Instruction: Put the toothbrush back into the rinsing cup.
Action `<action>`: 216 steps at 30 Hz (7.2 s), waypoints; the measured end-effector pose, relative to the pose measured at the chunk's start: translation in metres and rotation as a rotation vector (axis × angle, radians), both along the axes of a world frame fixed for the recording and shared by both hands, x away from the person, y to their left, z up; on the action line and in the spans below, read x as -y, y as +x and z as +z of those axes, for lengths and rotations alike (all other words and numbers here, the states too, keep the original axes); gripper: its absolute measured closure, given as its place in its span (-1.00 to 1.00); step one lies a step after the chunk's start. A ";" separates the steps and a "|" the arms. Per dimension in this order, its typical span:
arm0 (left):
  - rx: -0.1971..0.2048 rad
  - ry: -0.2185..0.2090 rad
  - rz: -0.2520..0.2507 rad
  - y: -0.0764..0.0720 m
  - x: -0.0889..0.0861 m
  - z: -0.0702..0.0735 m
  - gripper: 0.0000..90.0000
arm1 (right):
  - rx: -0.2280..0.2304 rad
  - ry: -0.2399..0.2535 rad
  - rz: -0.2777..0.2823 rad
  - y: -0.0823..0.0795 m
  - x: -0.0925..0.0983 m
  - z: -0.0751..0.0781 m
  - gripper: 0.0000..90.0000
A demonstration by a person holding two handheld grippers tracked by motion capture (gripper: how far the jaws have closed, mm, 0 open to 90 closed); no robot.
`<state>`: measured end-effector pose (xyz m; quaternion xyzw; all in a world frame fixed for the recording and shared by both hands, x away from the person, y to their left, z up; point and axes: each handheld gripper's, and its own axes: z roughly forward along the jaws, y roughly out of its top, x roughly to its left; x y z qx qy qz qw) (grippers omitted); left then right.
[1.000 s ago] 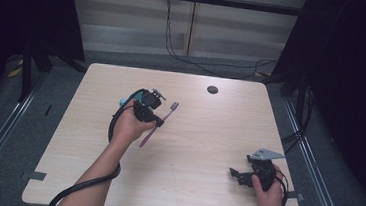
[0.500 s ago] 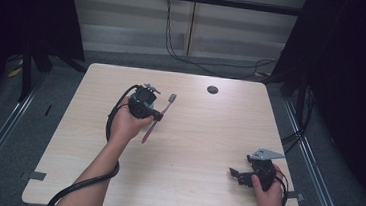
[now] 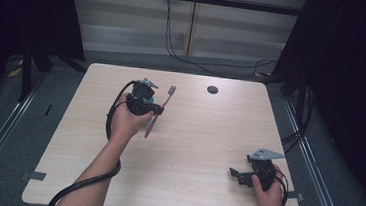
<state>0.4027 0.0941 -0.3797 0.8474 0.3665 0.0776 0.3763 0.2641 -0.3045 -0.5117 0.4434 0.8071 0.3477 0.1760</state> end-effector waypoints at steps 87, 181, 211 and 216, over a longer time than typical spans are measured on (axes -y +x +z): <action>0.213 -0.129 0.214 0.017 -0.049 0.038 0.83 | -0.002 0.000 -0.002 0.000 0.000 0.000 -0.75; 0.193 -0.130 0.278 0.047 -0.057 -0.035 0.82 | -0.003 0.001 -0.002 0.000 -0.001 0.000 -0.75; 0.166 -0.089 0.280 0.043 -0.057 -0.051 0.81 | -0.003 0.001 -0.002 0.000 -0.001 0.000 -0.75; 0.165 -0.087 0.280 0.043 -0.057 -0.052 0.81 | -0.003 0.001 -0.002 0.000 -0.001 0.000 -0.75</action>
